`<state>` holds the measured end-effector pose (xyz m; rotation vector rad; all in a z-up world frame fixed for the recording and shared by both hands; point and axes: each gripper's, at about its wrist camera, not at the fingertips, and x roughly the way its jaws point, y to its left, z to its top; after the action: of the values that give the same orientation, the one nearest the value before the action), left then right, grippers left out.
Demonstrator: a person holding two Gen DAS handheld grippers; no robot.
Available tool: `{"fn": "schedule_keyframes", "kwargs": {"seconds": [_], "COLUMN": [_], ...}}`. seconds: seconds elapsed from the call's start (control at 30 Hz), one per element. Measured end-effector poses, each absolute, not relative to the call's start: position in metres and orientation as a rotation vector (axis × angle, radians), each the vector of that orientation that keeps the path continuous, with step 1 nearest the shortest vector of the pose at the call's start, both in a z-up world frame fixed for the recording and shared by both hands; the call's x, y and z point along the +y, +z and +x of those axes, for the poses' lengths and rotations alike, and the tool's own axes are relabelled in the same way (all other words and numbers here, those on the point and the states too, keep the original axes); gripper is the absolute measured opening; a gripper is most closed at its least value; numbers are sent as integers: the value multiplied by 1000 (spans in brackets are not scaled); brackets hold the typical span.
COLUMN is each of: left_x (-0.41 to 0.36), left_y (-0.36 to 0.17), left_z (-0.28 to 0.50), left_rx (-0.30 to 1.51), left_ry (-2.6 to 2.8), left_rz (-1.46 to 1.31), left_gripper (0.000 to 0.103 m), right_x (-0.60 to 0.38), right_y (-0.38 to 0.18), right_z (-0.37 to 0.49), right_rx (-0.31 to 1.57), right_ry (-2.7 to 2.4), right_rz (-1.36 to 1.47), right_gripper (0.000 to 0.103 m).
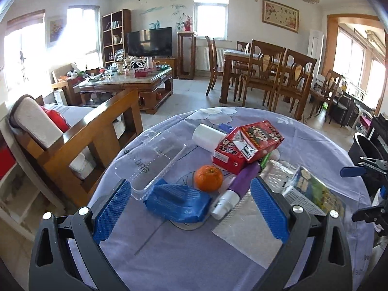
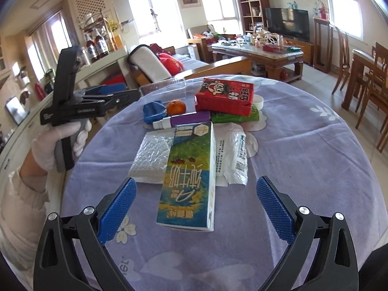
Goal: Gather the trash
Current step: 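Grasp the clear plastic tray with the left tool while the right tool grasps the milk carton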
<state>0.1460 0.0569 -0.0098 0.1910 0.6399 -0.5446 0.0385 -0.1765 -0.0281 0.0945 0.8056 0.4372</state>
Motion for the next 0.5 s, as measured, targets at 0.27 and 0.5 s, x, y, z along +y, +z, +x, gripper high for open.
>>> {"fn": "schedule_keyframes", "kwargs": {"seconds": [0.27, 0.5], "left_x": [44, 36], "left_y": [-38, -44], "left_z": [197, 215], "left_rx": [738, 762], "left_ry": [-582, -579], "left_rz": [285, 306], "left_gripper": [98, 87], "right_x": [-152, -143], "right_y": [-37, -44], "right_z": [54, 67], "right_rx": [837, 865], "right_ry": [444, 431], "right_rz": [43, 3], "right_gripper": [97, 95]}}
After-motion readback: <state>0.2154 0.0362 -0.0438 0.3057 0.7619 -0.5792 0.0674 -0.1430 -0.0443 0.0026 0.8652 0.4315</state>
